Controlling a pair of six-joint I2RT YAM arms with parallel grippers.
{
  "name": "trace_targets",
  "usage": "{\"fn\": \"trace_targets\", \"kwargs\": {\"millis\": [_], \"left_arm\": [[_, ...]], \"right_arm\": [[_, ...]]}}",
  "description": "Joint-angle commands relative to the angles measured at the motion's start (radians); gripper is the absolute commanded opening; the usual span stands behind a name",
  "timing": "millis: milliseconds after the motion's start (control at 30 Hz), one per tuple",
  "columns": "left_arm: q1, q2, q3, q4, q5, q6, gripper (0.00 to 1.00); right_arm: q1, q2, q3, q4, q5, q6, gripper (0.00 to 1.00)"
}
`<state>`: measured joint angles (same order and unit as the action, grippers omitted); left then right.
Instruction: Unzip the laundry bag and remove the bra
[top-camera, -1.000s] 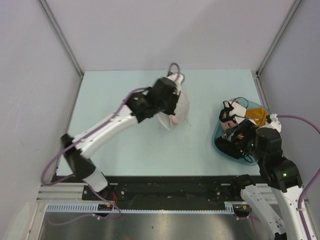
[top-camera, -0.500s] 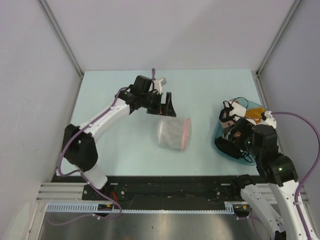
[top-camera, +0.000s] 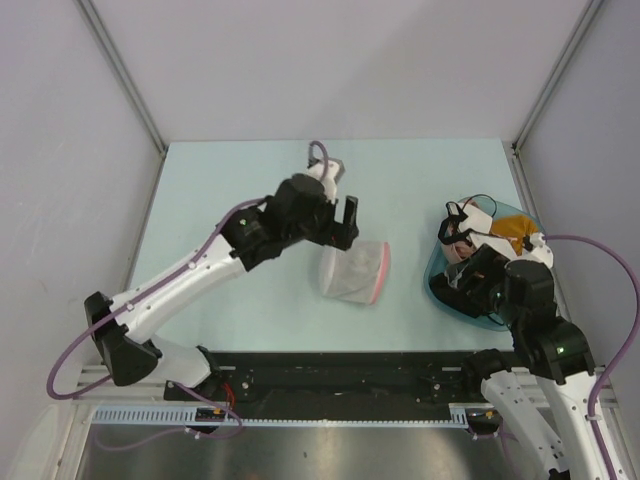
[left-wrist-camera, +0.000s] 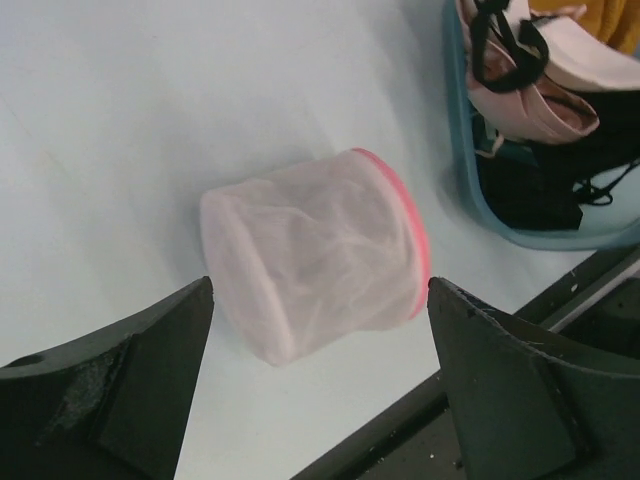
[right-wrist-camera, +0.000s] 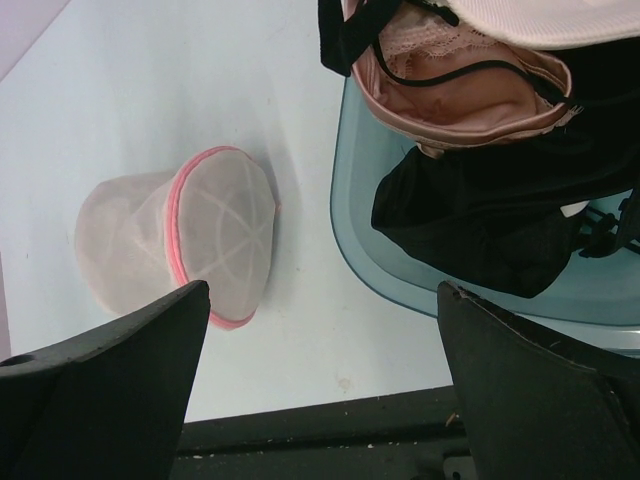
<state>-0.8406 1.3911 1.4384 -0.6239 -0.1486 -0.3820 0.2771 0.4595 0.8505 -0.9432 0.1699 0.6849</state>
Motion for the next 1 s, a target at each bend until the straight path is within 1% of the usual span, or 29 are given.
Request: {"fn": "trace_targets", "kwargs": {"millis": [0, 33, 67, 133, 233, 333, 467, 600, 633, 733, 800, 833, 867, 933, 967], "left_arm": [[-0.153, 0.032, -0.004, -0.099, -0.222, -0.018, 0.9], [-0.178, 0.039, -0.012, -0.096, -0.23, -0.03, 0.89], [-0.225, 0.049, -0.03, -0.089, -0.235, -0.066, 0.89], [-0.267, 0.09, -0.045, -0.076, -0.258, -0.109, 0.88], [-0.349, 0.164, -0.027, -0.077, -0.298, -0.181, 0.88], [-0.399, 0.212, -0.032, -0.042, -0.341, -0.216, 0.85], [-0.407, 0.252, -0.059, 0.053, -0.307, -0.241, 0.82], [-0.41, 0.319, 0.008, 0.02, -0.338, -0.232, 0.82], [-0.41, 0.338, 0.031, 0.007, -0.377, -0.242, 0.78], [-0.408, 0.41, 0.069, -0.01, -0.422, -0.248, 0.73], [-0.405, 0.462, 0.094, -0.008, -0.448, -0.238, 0.67], [-0.396, 0.48, 0.135, -0.023, -0.454, -0.229, 0.63], [-0.39, 0.49, 0.16, -0.049, -0.431, -0.209, 0.48], [-0.37, 0.494, 0.239, -0.072, -0.372, -0.112, 0.34], [-0.361, 0.487, 0.263, -0.114, -0.352, -0.1, 0.21]], "right_arm": [[-0.003, -0.01, -0.005, 0.012, 0.011, 0.021, 1.0], [-0.004, -0.015, -0.005, 0.011, 0.011, 0.024, 1.0], [-0.004, -0.024, -0.007, 0.011, 0.011, 0.03, 1.0], [-0.004, -0.028, -0.005, 0.009, 0.013, 0.033, 0.99], [-0.003, -0.039, -0.007, 0.006, 0.013, 0.038, 0.99], [-0.004, -0.042, -0.005, 0.014, -0.007, 0.053, 0.99], [-0.004, -0.033, -0.005, 0.027, -0.035, 0.051, 0.99], [-0.004, -0.033, -0.005, 0.027, -0.043, 0.065, 0.98], [-0.004, -0.032, -0.007, 0.032, -0.05, 0.067, 0.98], [-0.003, -0.025, -0.007, 0.053, -0.064, 0.076, 0.98], [-0.004, -0.021, -0.007, 0.058, -0.066, 0.077, 0.98], [-0.004, -0.019, -0.005, 0.058, -0.066, 0.077, 0.97], [-0.004, -0.018, -0.004, 0.055, -0.066, 0.077, 0.97], [-0.004, -0.019, -0.005, 0.044, -0.063, 0.076, 0.97], [-0.004, -0.019, -0.007, 0.029, -0.06, 0.082, 0.98]]}}
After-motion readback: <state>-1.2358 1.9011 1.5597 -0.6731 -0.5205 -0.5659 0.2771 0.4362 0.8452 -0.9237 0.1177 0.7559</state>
